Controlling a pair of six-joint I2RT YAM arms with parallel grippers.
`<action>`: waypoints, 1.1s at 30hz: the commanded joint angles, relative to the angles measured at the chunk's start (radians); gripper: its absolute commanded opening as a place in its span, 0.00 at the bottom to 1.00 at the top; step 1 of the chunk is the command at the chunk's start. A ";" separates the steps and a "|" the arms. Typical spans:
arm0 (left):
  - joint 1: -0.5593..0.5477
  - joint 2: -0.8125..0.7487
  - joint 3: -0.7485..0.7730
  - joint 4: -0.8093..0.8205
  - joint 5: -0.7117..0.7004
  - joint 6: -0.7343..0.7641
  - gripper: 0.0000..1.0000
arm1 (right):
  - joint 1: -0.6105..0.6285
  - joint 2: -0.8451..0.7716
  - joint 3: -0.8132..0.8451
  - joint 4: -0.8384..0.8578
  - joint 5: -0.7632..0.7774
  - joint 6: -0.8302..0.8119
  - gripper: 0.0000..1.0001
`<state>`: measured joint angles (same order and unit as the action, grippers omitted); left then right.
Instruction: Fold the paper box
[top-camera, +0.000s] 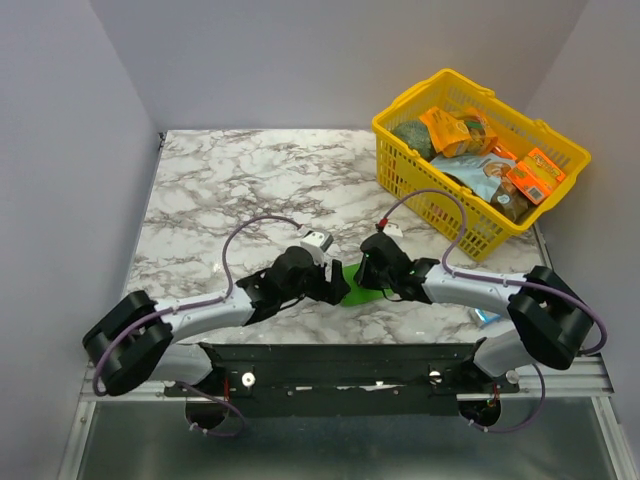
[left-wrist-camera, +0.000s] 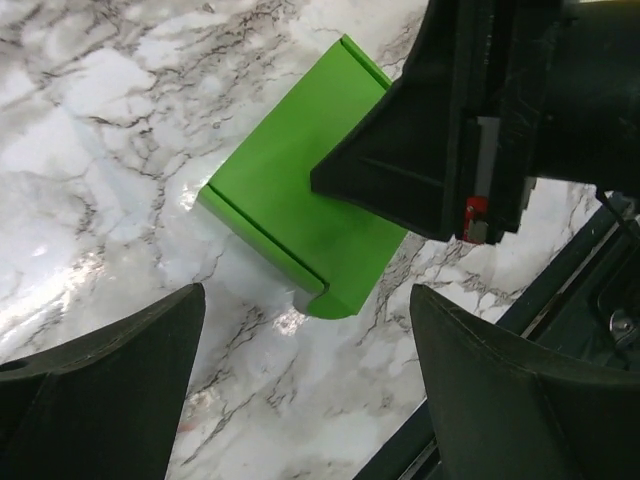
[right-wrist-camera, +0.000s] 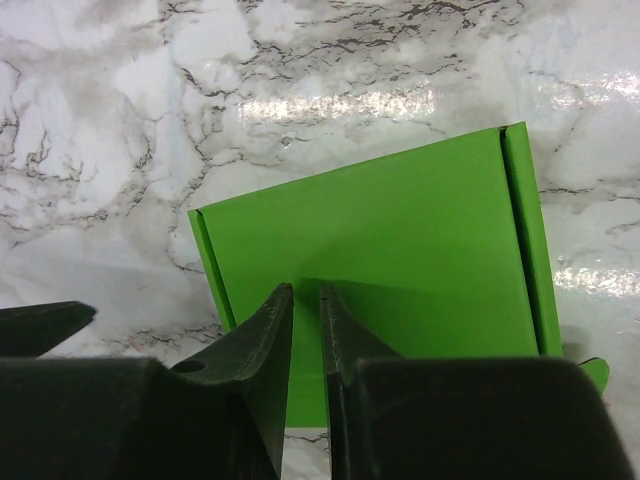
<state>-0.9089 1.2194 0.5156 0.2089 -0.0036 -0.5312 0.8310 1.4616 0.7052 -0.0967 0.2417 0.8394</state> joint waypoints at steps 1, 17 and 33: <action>0.059 0.159 0.049 0.096 0.086 -0.168 0.81 | -0.010 0.046 -0.012 -0.100 0.022 -0.013 0.27; 0.088 0.414 0.132 0.112 0.034 -0.092 0.63 | -0.012 -0.266 -0.047 -0.149 -0.025 -0.253 0.71; 0.214 0.192 0.179 -0.107 0.033 0.000 0.97 | 0.120 -0.241 0.068 -0.314 -0.076 -0.773 0.82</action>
<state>-0.7452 1.4910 0.6807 0.2108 0.0376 -0.5648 0.8661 1.2018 0.7620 -0.3885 0.1280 0.2062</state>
